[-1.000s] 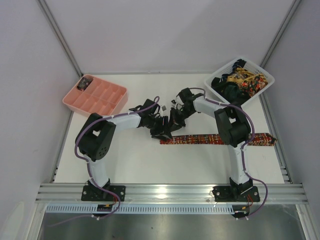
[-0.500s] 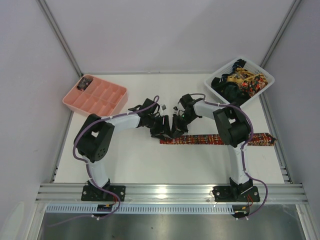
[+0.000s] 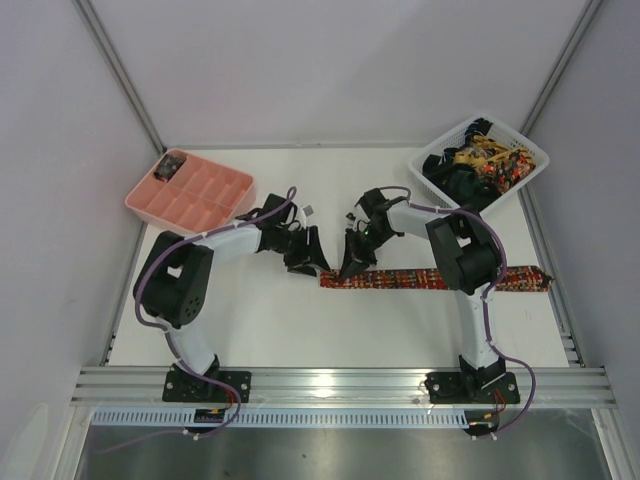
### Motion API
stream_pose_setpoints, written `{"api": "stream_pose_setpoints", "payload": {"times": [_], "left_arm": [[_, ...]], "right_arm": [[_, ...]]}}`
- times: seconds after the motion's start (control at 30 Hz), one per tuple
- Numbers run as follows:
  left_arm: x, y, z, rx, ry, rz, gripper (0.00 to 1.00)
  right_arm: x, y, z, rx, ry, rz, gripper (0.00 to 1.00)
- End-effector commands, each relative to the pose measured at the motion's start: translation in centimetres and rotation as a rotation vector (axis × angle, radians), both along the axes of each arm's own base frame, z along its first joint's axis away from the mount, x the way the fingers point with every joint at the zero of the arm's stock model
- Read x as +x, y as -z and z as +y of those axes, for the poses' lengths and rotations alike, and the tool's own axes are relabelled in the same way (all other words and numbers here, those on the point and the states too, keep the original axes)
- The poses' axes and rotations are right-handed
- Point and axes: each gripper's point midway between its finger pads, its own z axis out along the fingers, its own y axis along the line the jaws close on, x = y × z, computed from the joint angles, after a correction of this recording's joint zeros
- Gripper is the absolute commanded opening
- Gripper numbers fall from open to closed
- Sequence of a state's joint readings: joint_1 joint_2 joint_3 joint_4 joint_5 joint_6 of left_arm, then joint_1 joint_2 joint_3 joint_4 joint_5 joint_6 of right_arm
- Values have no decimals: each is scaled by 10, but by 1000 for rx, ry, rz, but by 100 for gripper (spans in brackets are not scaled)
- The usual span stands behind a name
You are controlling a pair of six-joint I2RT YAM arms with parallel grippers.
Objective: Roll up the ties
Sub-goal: Roll the tie
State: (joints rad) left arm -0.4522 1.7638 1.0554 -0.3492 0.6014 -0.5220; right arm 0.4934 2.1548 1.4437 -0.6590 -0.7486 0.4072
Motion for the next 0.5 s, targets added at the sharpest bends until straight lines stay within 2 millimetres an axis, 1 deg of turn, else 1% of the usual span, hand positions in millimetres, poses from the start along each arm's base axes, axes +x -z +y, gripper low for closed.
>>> {"api": "stream_pose_setpoints", "payload": {"times": [0.0, 0.17, 0.27, 0.3, 0.37, 0.4, 0.47], "left_arm": [[-4, 7, -10, -58, 45, 19, 56], [0, 17, -12, -55, 15, 44, 55], [1, 25, -13, -46, 9, 65, 50], [3, 25, -13, -40, 7, 60, 45], [2, 27, -13, -32, 12, 70, 38], [3, 25, -14, -36, 15, 68, 29], [3, 19, -16, -45, 21, 59, 20]], "right_arm": [[1, 7, -10, -42, -19, -57, 4], [-1, 8, -11, -37, -17, -59, 4], [-1, 8, -12, -43, -15, -68, 4], [-1, 9, -13, -44, -15, -69, 4], [1, 7, -12, -43, -11, -74, 4], [2, 6, -12, -43, -9, -73, 3], [4, 3, -9, -37, -4, -79, 4]]}}
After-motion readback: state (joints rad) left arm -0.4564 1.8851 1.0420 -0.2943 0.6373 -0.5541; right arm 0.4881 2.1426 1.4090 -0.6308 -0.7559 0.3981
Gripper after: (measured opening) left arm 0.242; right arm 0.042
